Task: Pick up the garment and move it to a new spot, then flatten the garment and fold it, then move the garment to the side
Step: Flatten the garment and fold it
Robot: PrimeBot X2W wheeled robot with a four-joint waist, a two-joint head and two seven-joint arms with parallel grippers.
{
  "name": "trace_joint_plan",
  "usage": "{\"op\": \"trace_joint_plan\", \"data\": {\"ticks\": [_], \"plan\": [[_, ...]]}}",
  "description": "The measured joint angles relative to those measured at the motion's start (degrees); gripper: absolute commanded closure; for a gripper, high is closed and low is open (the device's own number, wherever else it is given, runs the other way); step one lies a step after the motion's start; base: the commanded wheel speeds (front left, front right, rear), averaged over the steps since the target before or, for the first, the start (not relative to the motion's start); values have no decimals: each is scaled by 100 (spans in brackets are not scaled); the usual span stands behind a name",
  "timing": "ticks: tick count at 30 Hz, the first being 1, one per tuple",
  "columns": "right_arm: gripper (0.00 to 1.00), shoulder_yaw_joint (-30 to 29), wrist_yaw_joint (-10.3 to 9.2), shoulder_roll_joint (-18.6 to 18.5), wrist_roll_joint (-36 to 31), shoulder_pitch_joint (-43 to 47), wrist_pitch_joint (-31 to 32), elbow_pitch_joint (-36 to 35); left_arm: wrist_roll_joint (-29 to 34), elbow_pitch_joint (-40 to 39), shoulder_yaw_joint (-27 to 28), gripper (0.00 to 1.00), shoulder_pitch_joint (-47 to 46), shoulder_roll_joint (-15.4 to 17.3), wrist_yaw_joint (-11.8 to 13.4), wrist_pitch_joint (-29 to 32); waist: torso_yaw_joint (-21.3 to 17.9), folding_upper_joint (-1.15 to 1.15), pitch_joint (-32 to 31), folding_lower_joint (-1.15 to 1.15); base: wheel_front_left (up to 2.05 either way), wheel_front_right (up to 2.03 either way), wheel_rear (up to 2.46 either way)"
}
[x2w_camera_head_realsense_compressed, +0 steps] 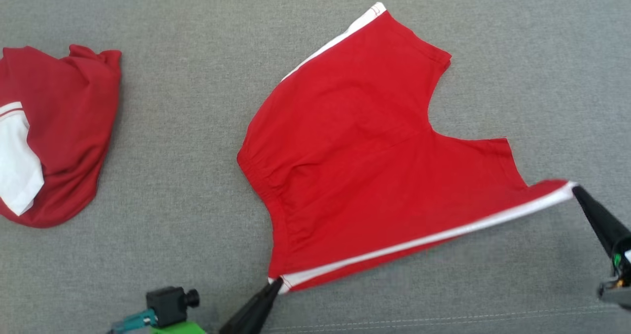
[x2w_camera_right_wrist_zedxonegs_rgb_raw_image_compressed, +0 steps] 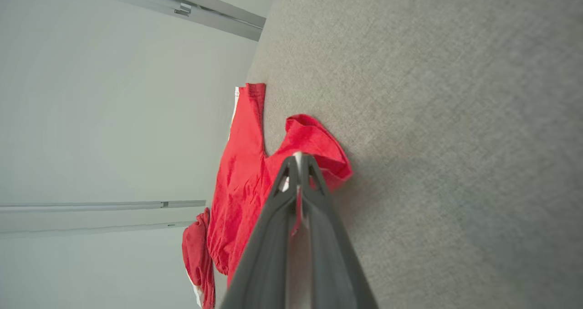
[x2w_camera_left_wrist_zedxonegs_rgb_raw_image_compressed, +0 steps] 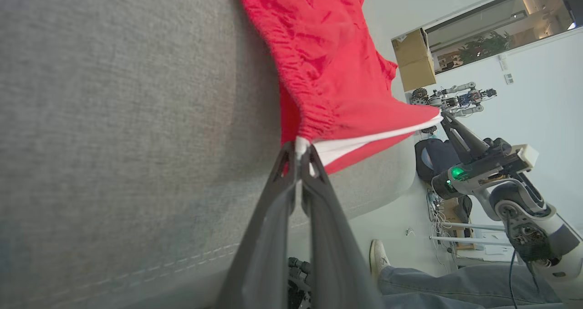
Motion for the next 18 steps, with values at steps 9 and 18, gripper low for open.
{"op": "trace_joint_plan", "data": {"ticks": [9,18], "plan": [[100,7,-305,-275,-135,-1423,376,-425,-86,-715,380,100,-920,380,73,568,119,0,469,0,0,0,0],[100,232,-929,-388,-578,-3440,712,-525,-88,-834,569,100,-2211,355,413,1228,518,0,1132,0,0,0,0]]}}
